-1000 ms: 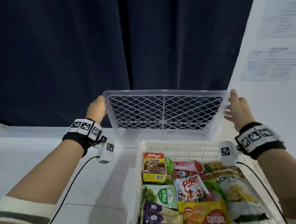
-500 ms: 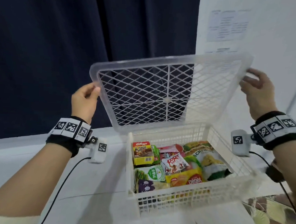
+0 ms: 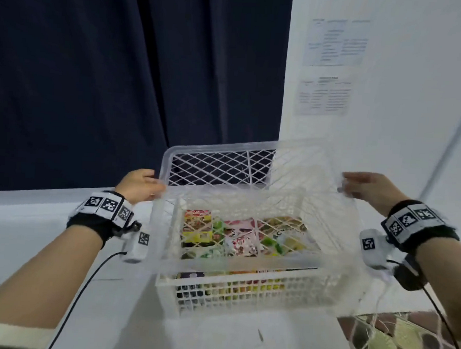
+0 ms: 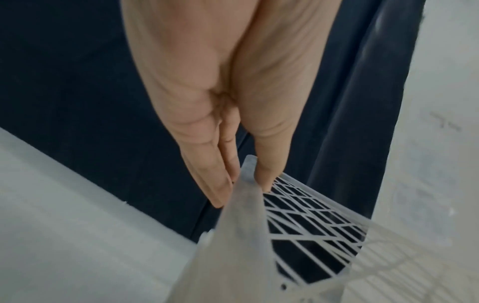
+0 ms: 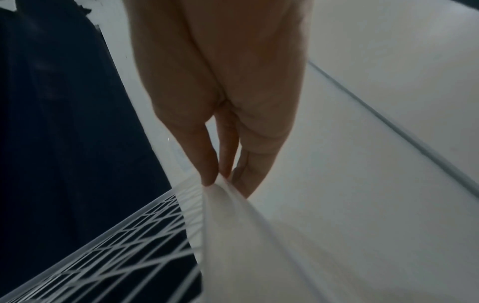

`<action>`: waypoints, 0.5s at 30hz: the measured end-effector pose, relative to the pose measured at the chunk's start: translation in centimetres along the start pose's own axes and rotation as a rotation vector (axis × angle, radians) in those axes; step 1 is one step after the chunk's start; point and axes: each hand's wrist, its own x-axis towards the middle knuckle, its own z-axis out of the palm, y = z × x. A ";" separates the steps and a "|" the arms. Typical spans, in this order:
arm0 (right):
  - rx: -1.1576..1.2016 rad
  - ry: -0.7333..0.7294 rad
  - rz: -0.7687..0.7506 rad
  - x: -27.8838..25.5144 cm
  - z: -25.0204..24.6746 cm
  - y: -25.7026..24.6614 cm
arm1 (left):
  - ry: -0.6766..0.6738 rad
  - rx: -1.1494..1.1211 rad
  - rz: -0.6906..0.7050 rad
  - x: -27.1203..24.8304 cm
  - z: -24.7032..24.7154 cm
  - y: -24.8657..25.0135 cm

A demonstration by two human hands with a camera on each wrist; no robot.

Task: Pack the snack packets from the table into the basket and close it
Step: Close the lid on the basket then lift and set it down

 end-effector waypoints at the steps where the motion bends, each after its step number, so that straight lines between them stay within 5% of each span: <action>1: -0.002 -0.009 0.020 0.4 0.0 1.2 | 0.029 0.025 -0.023 0.1 0.8 -1.2; 9: -0.208 -0.249 0.156 0.9 0.7 5.3 | 0.009 0.155 -0.169 1.0 2.7 -7.0; 15: -0.428 -0.399 0.171 1.3 1.8 5.0 | -0.337 0.149 -0.303 0.8 2.2 -6.4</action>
